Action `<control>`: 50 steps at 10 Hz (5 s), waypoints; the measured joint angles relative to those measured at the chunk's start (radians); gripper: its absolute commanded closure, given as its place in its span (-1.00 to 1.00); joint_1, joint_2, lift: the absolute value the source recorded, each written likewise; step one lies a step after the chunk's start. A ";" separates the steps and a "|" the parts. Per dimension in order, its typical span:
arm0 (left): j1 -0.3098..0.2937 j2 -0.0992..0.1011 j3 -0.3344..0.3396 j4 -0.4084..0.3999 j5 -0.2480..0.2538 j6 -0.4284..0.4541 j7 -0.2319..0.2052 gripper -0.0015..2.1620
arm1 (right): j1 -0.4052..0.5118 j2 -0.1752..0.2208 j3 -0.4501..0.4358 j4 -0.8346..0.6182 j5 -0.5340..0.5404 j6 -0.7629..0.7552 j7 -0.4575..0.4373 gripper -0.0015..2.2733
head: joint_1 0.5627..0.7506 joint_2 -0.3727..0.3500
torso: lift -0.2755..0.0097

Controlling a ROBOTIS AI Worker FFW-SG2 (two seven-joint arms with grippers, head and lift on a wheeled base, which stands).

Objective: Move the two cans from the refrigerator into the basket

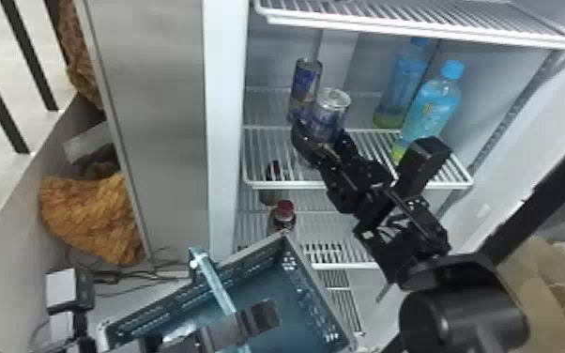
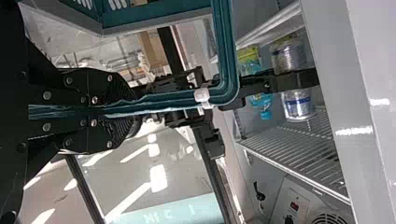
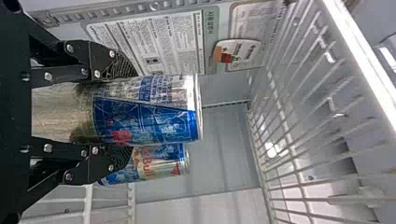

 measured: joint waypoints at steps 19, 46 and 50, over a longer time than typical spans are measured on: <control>0.001 -0.003 -0.001 0.000 -0.002 0.000 0.000 0.11 | 0.471 -0.026 -0.071 -0.481 -0.075 0.261 0.130 0.03 | 0.41 -0.46 | 0.69; 0.010 -0.009 0.004 0.000 0.000 0.002 0.000 0.11 | 0.390 0.011 -0.200 -0.432 0.026 0.309 0.180 -0.92 | 0.41 -0.71 | 0.69; 0.010 -0.009 0.004 0.000 0.001 0.002 0.000 0.11 | 0.304 0.015 -0.198 -0.358 0.041 0.246 0.124 -0.92 | 0.41 -0.75 | 0.69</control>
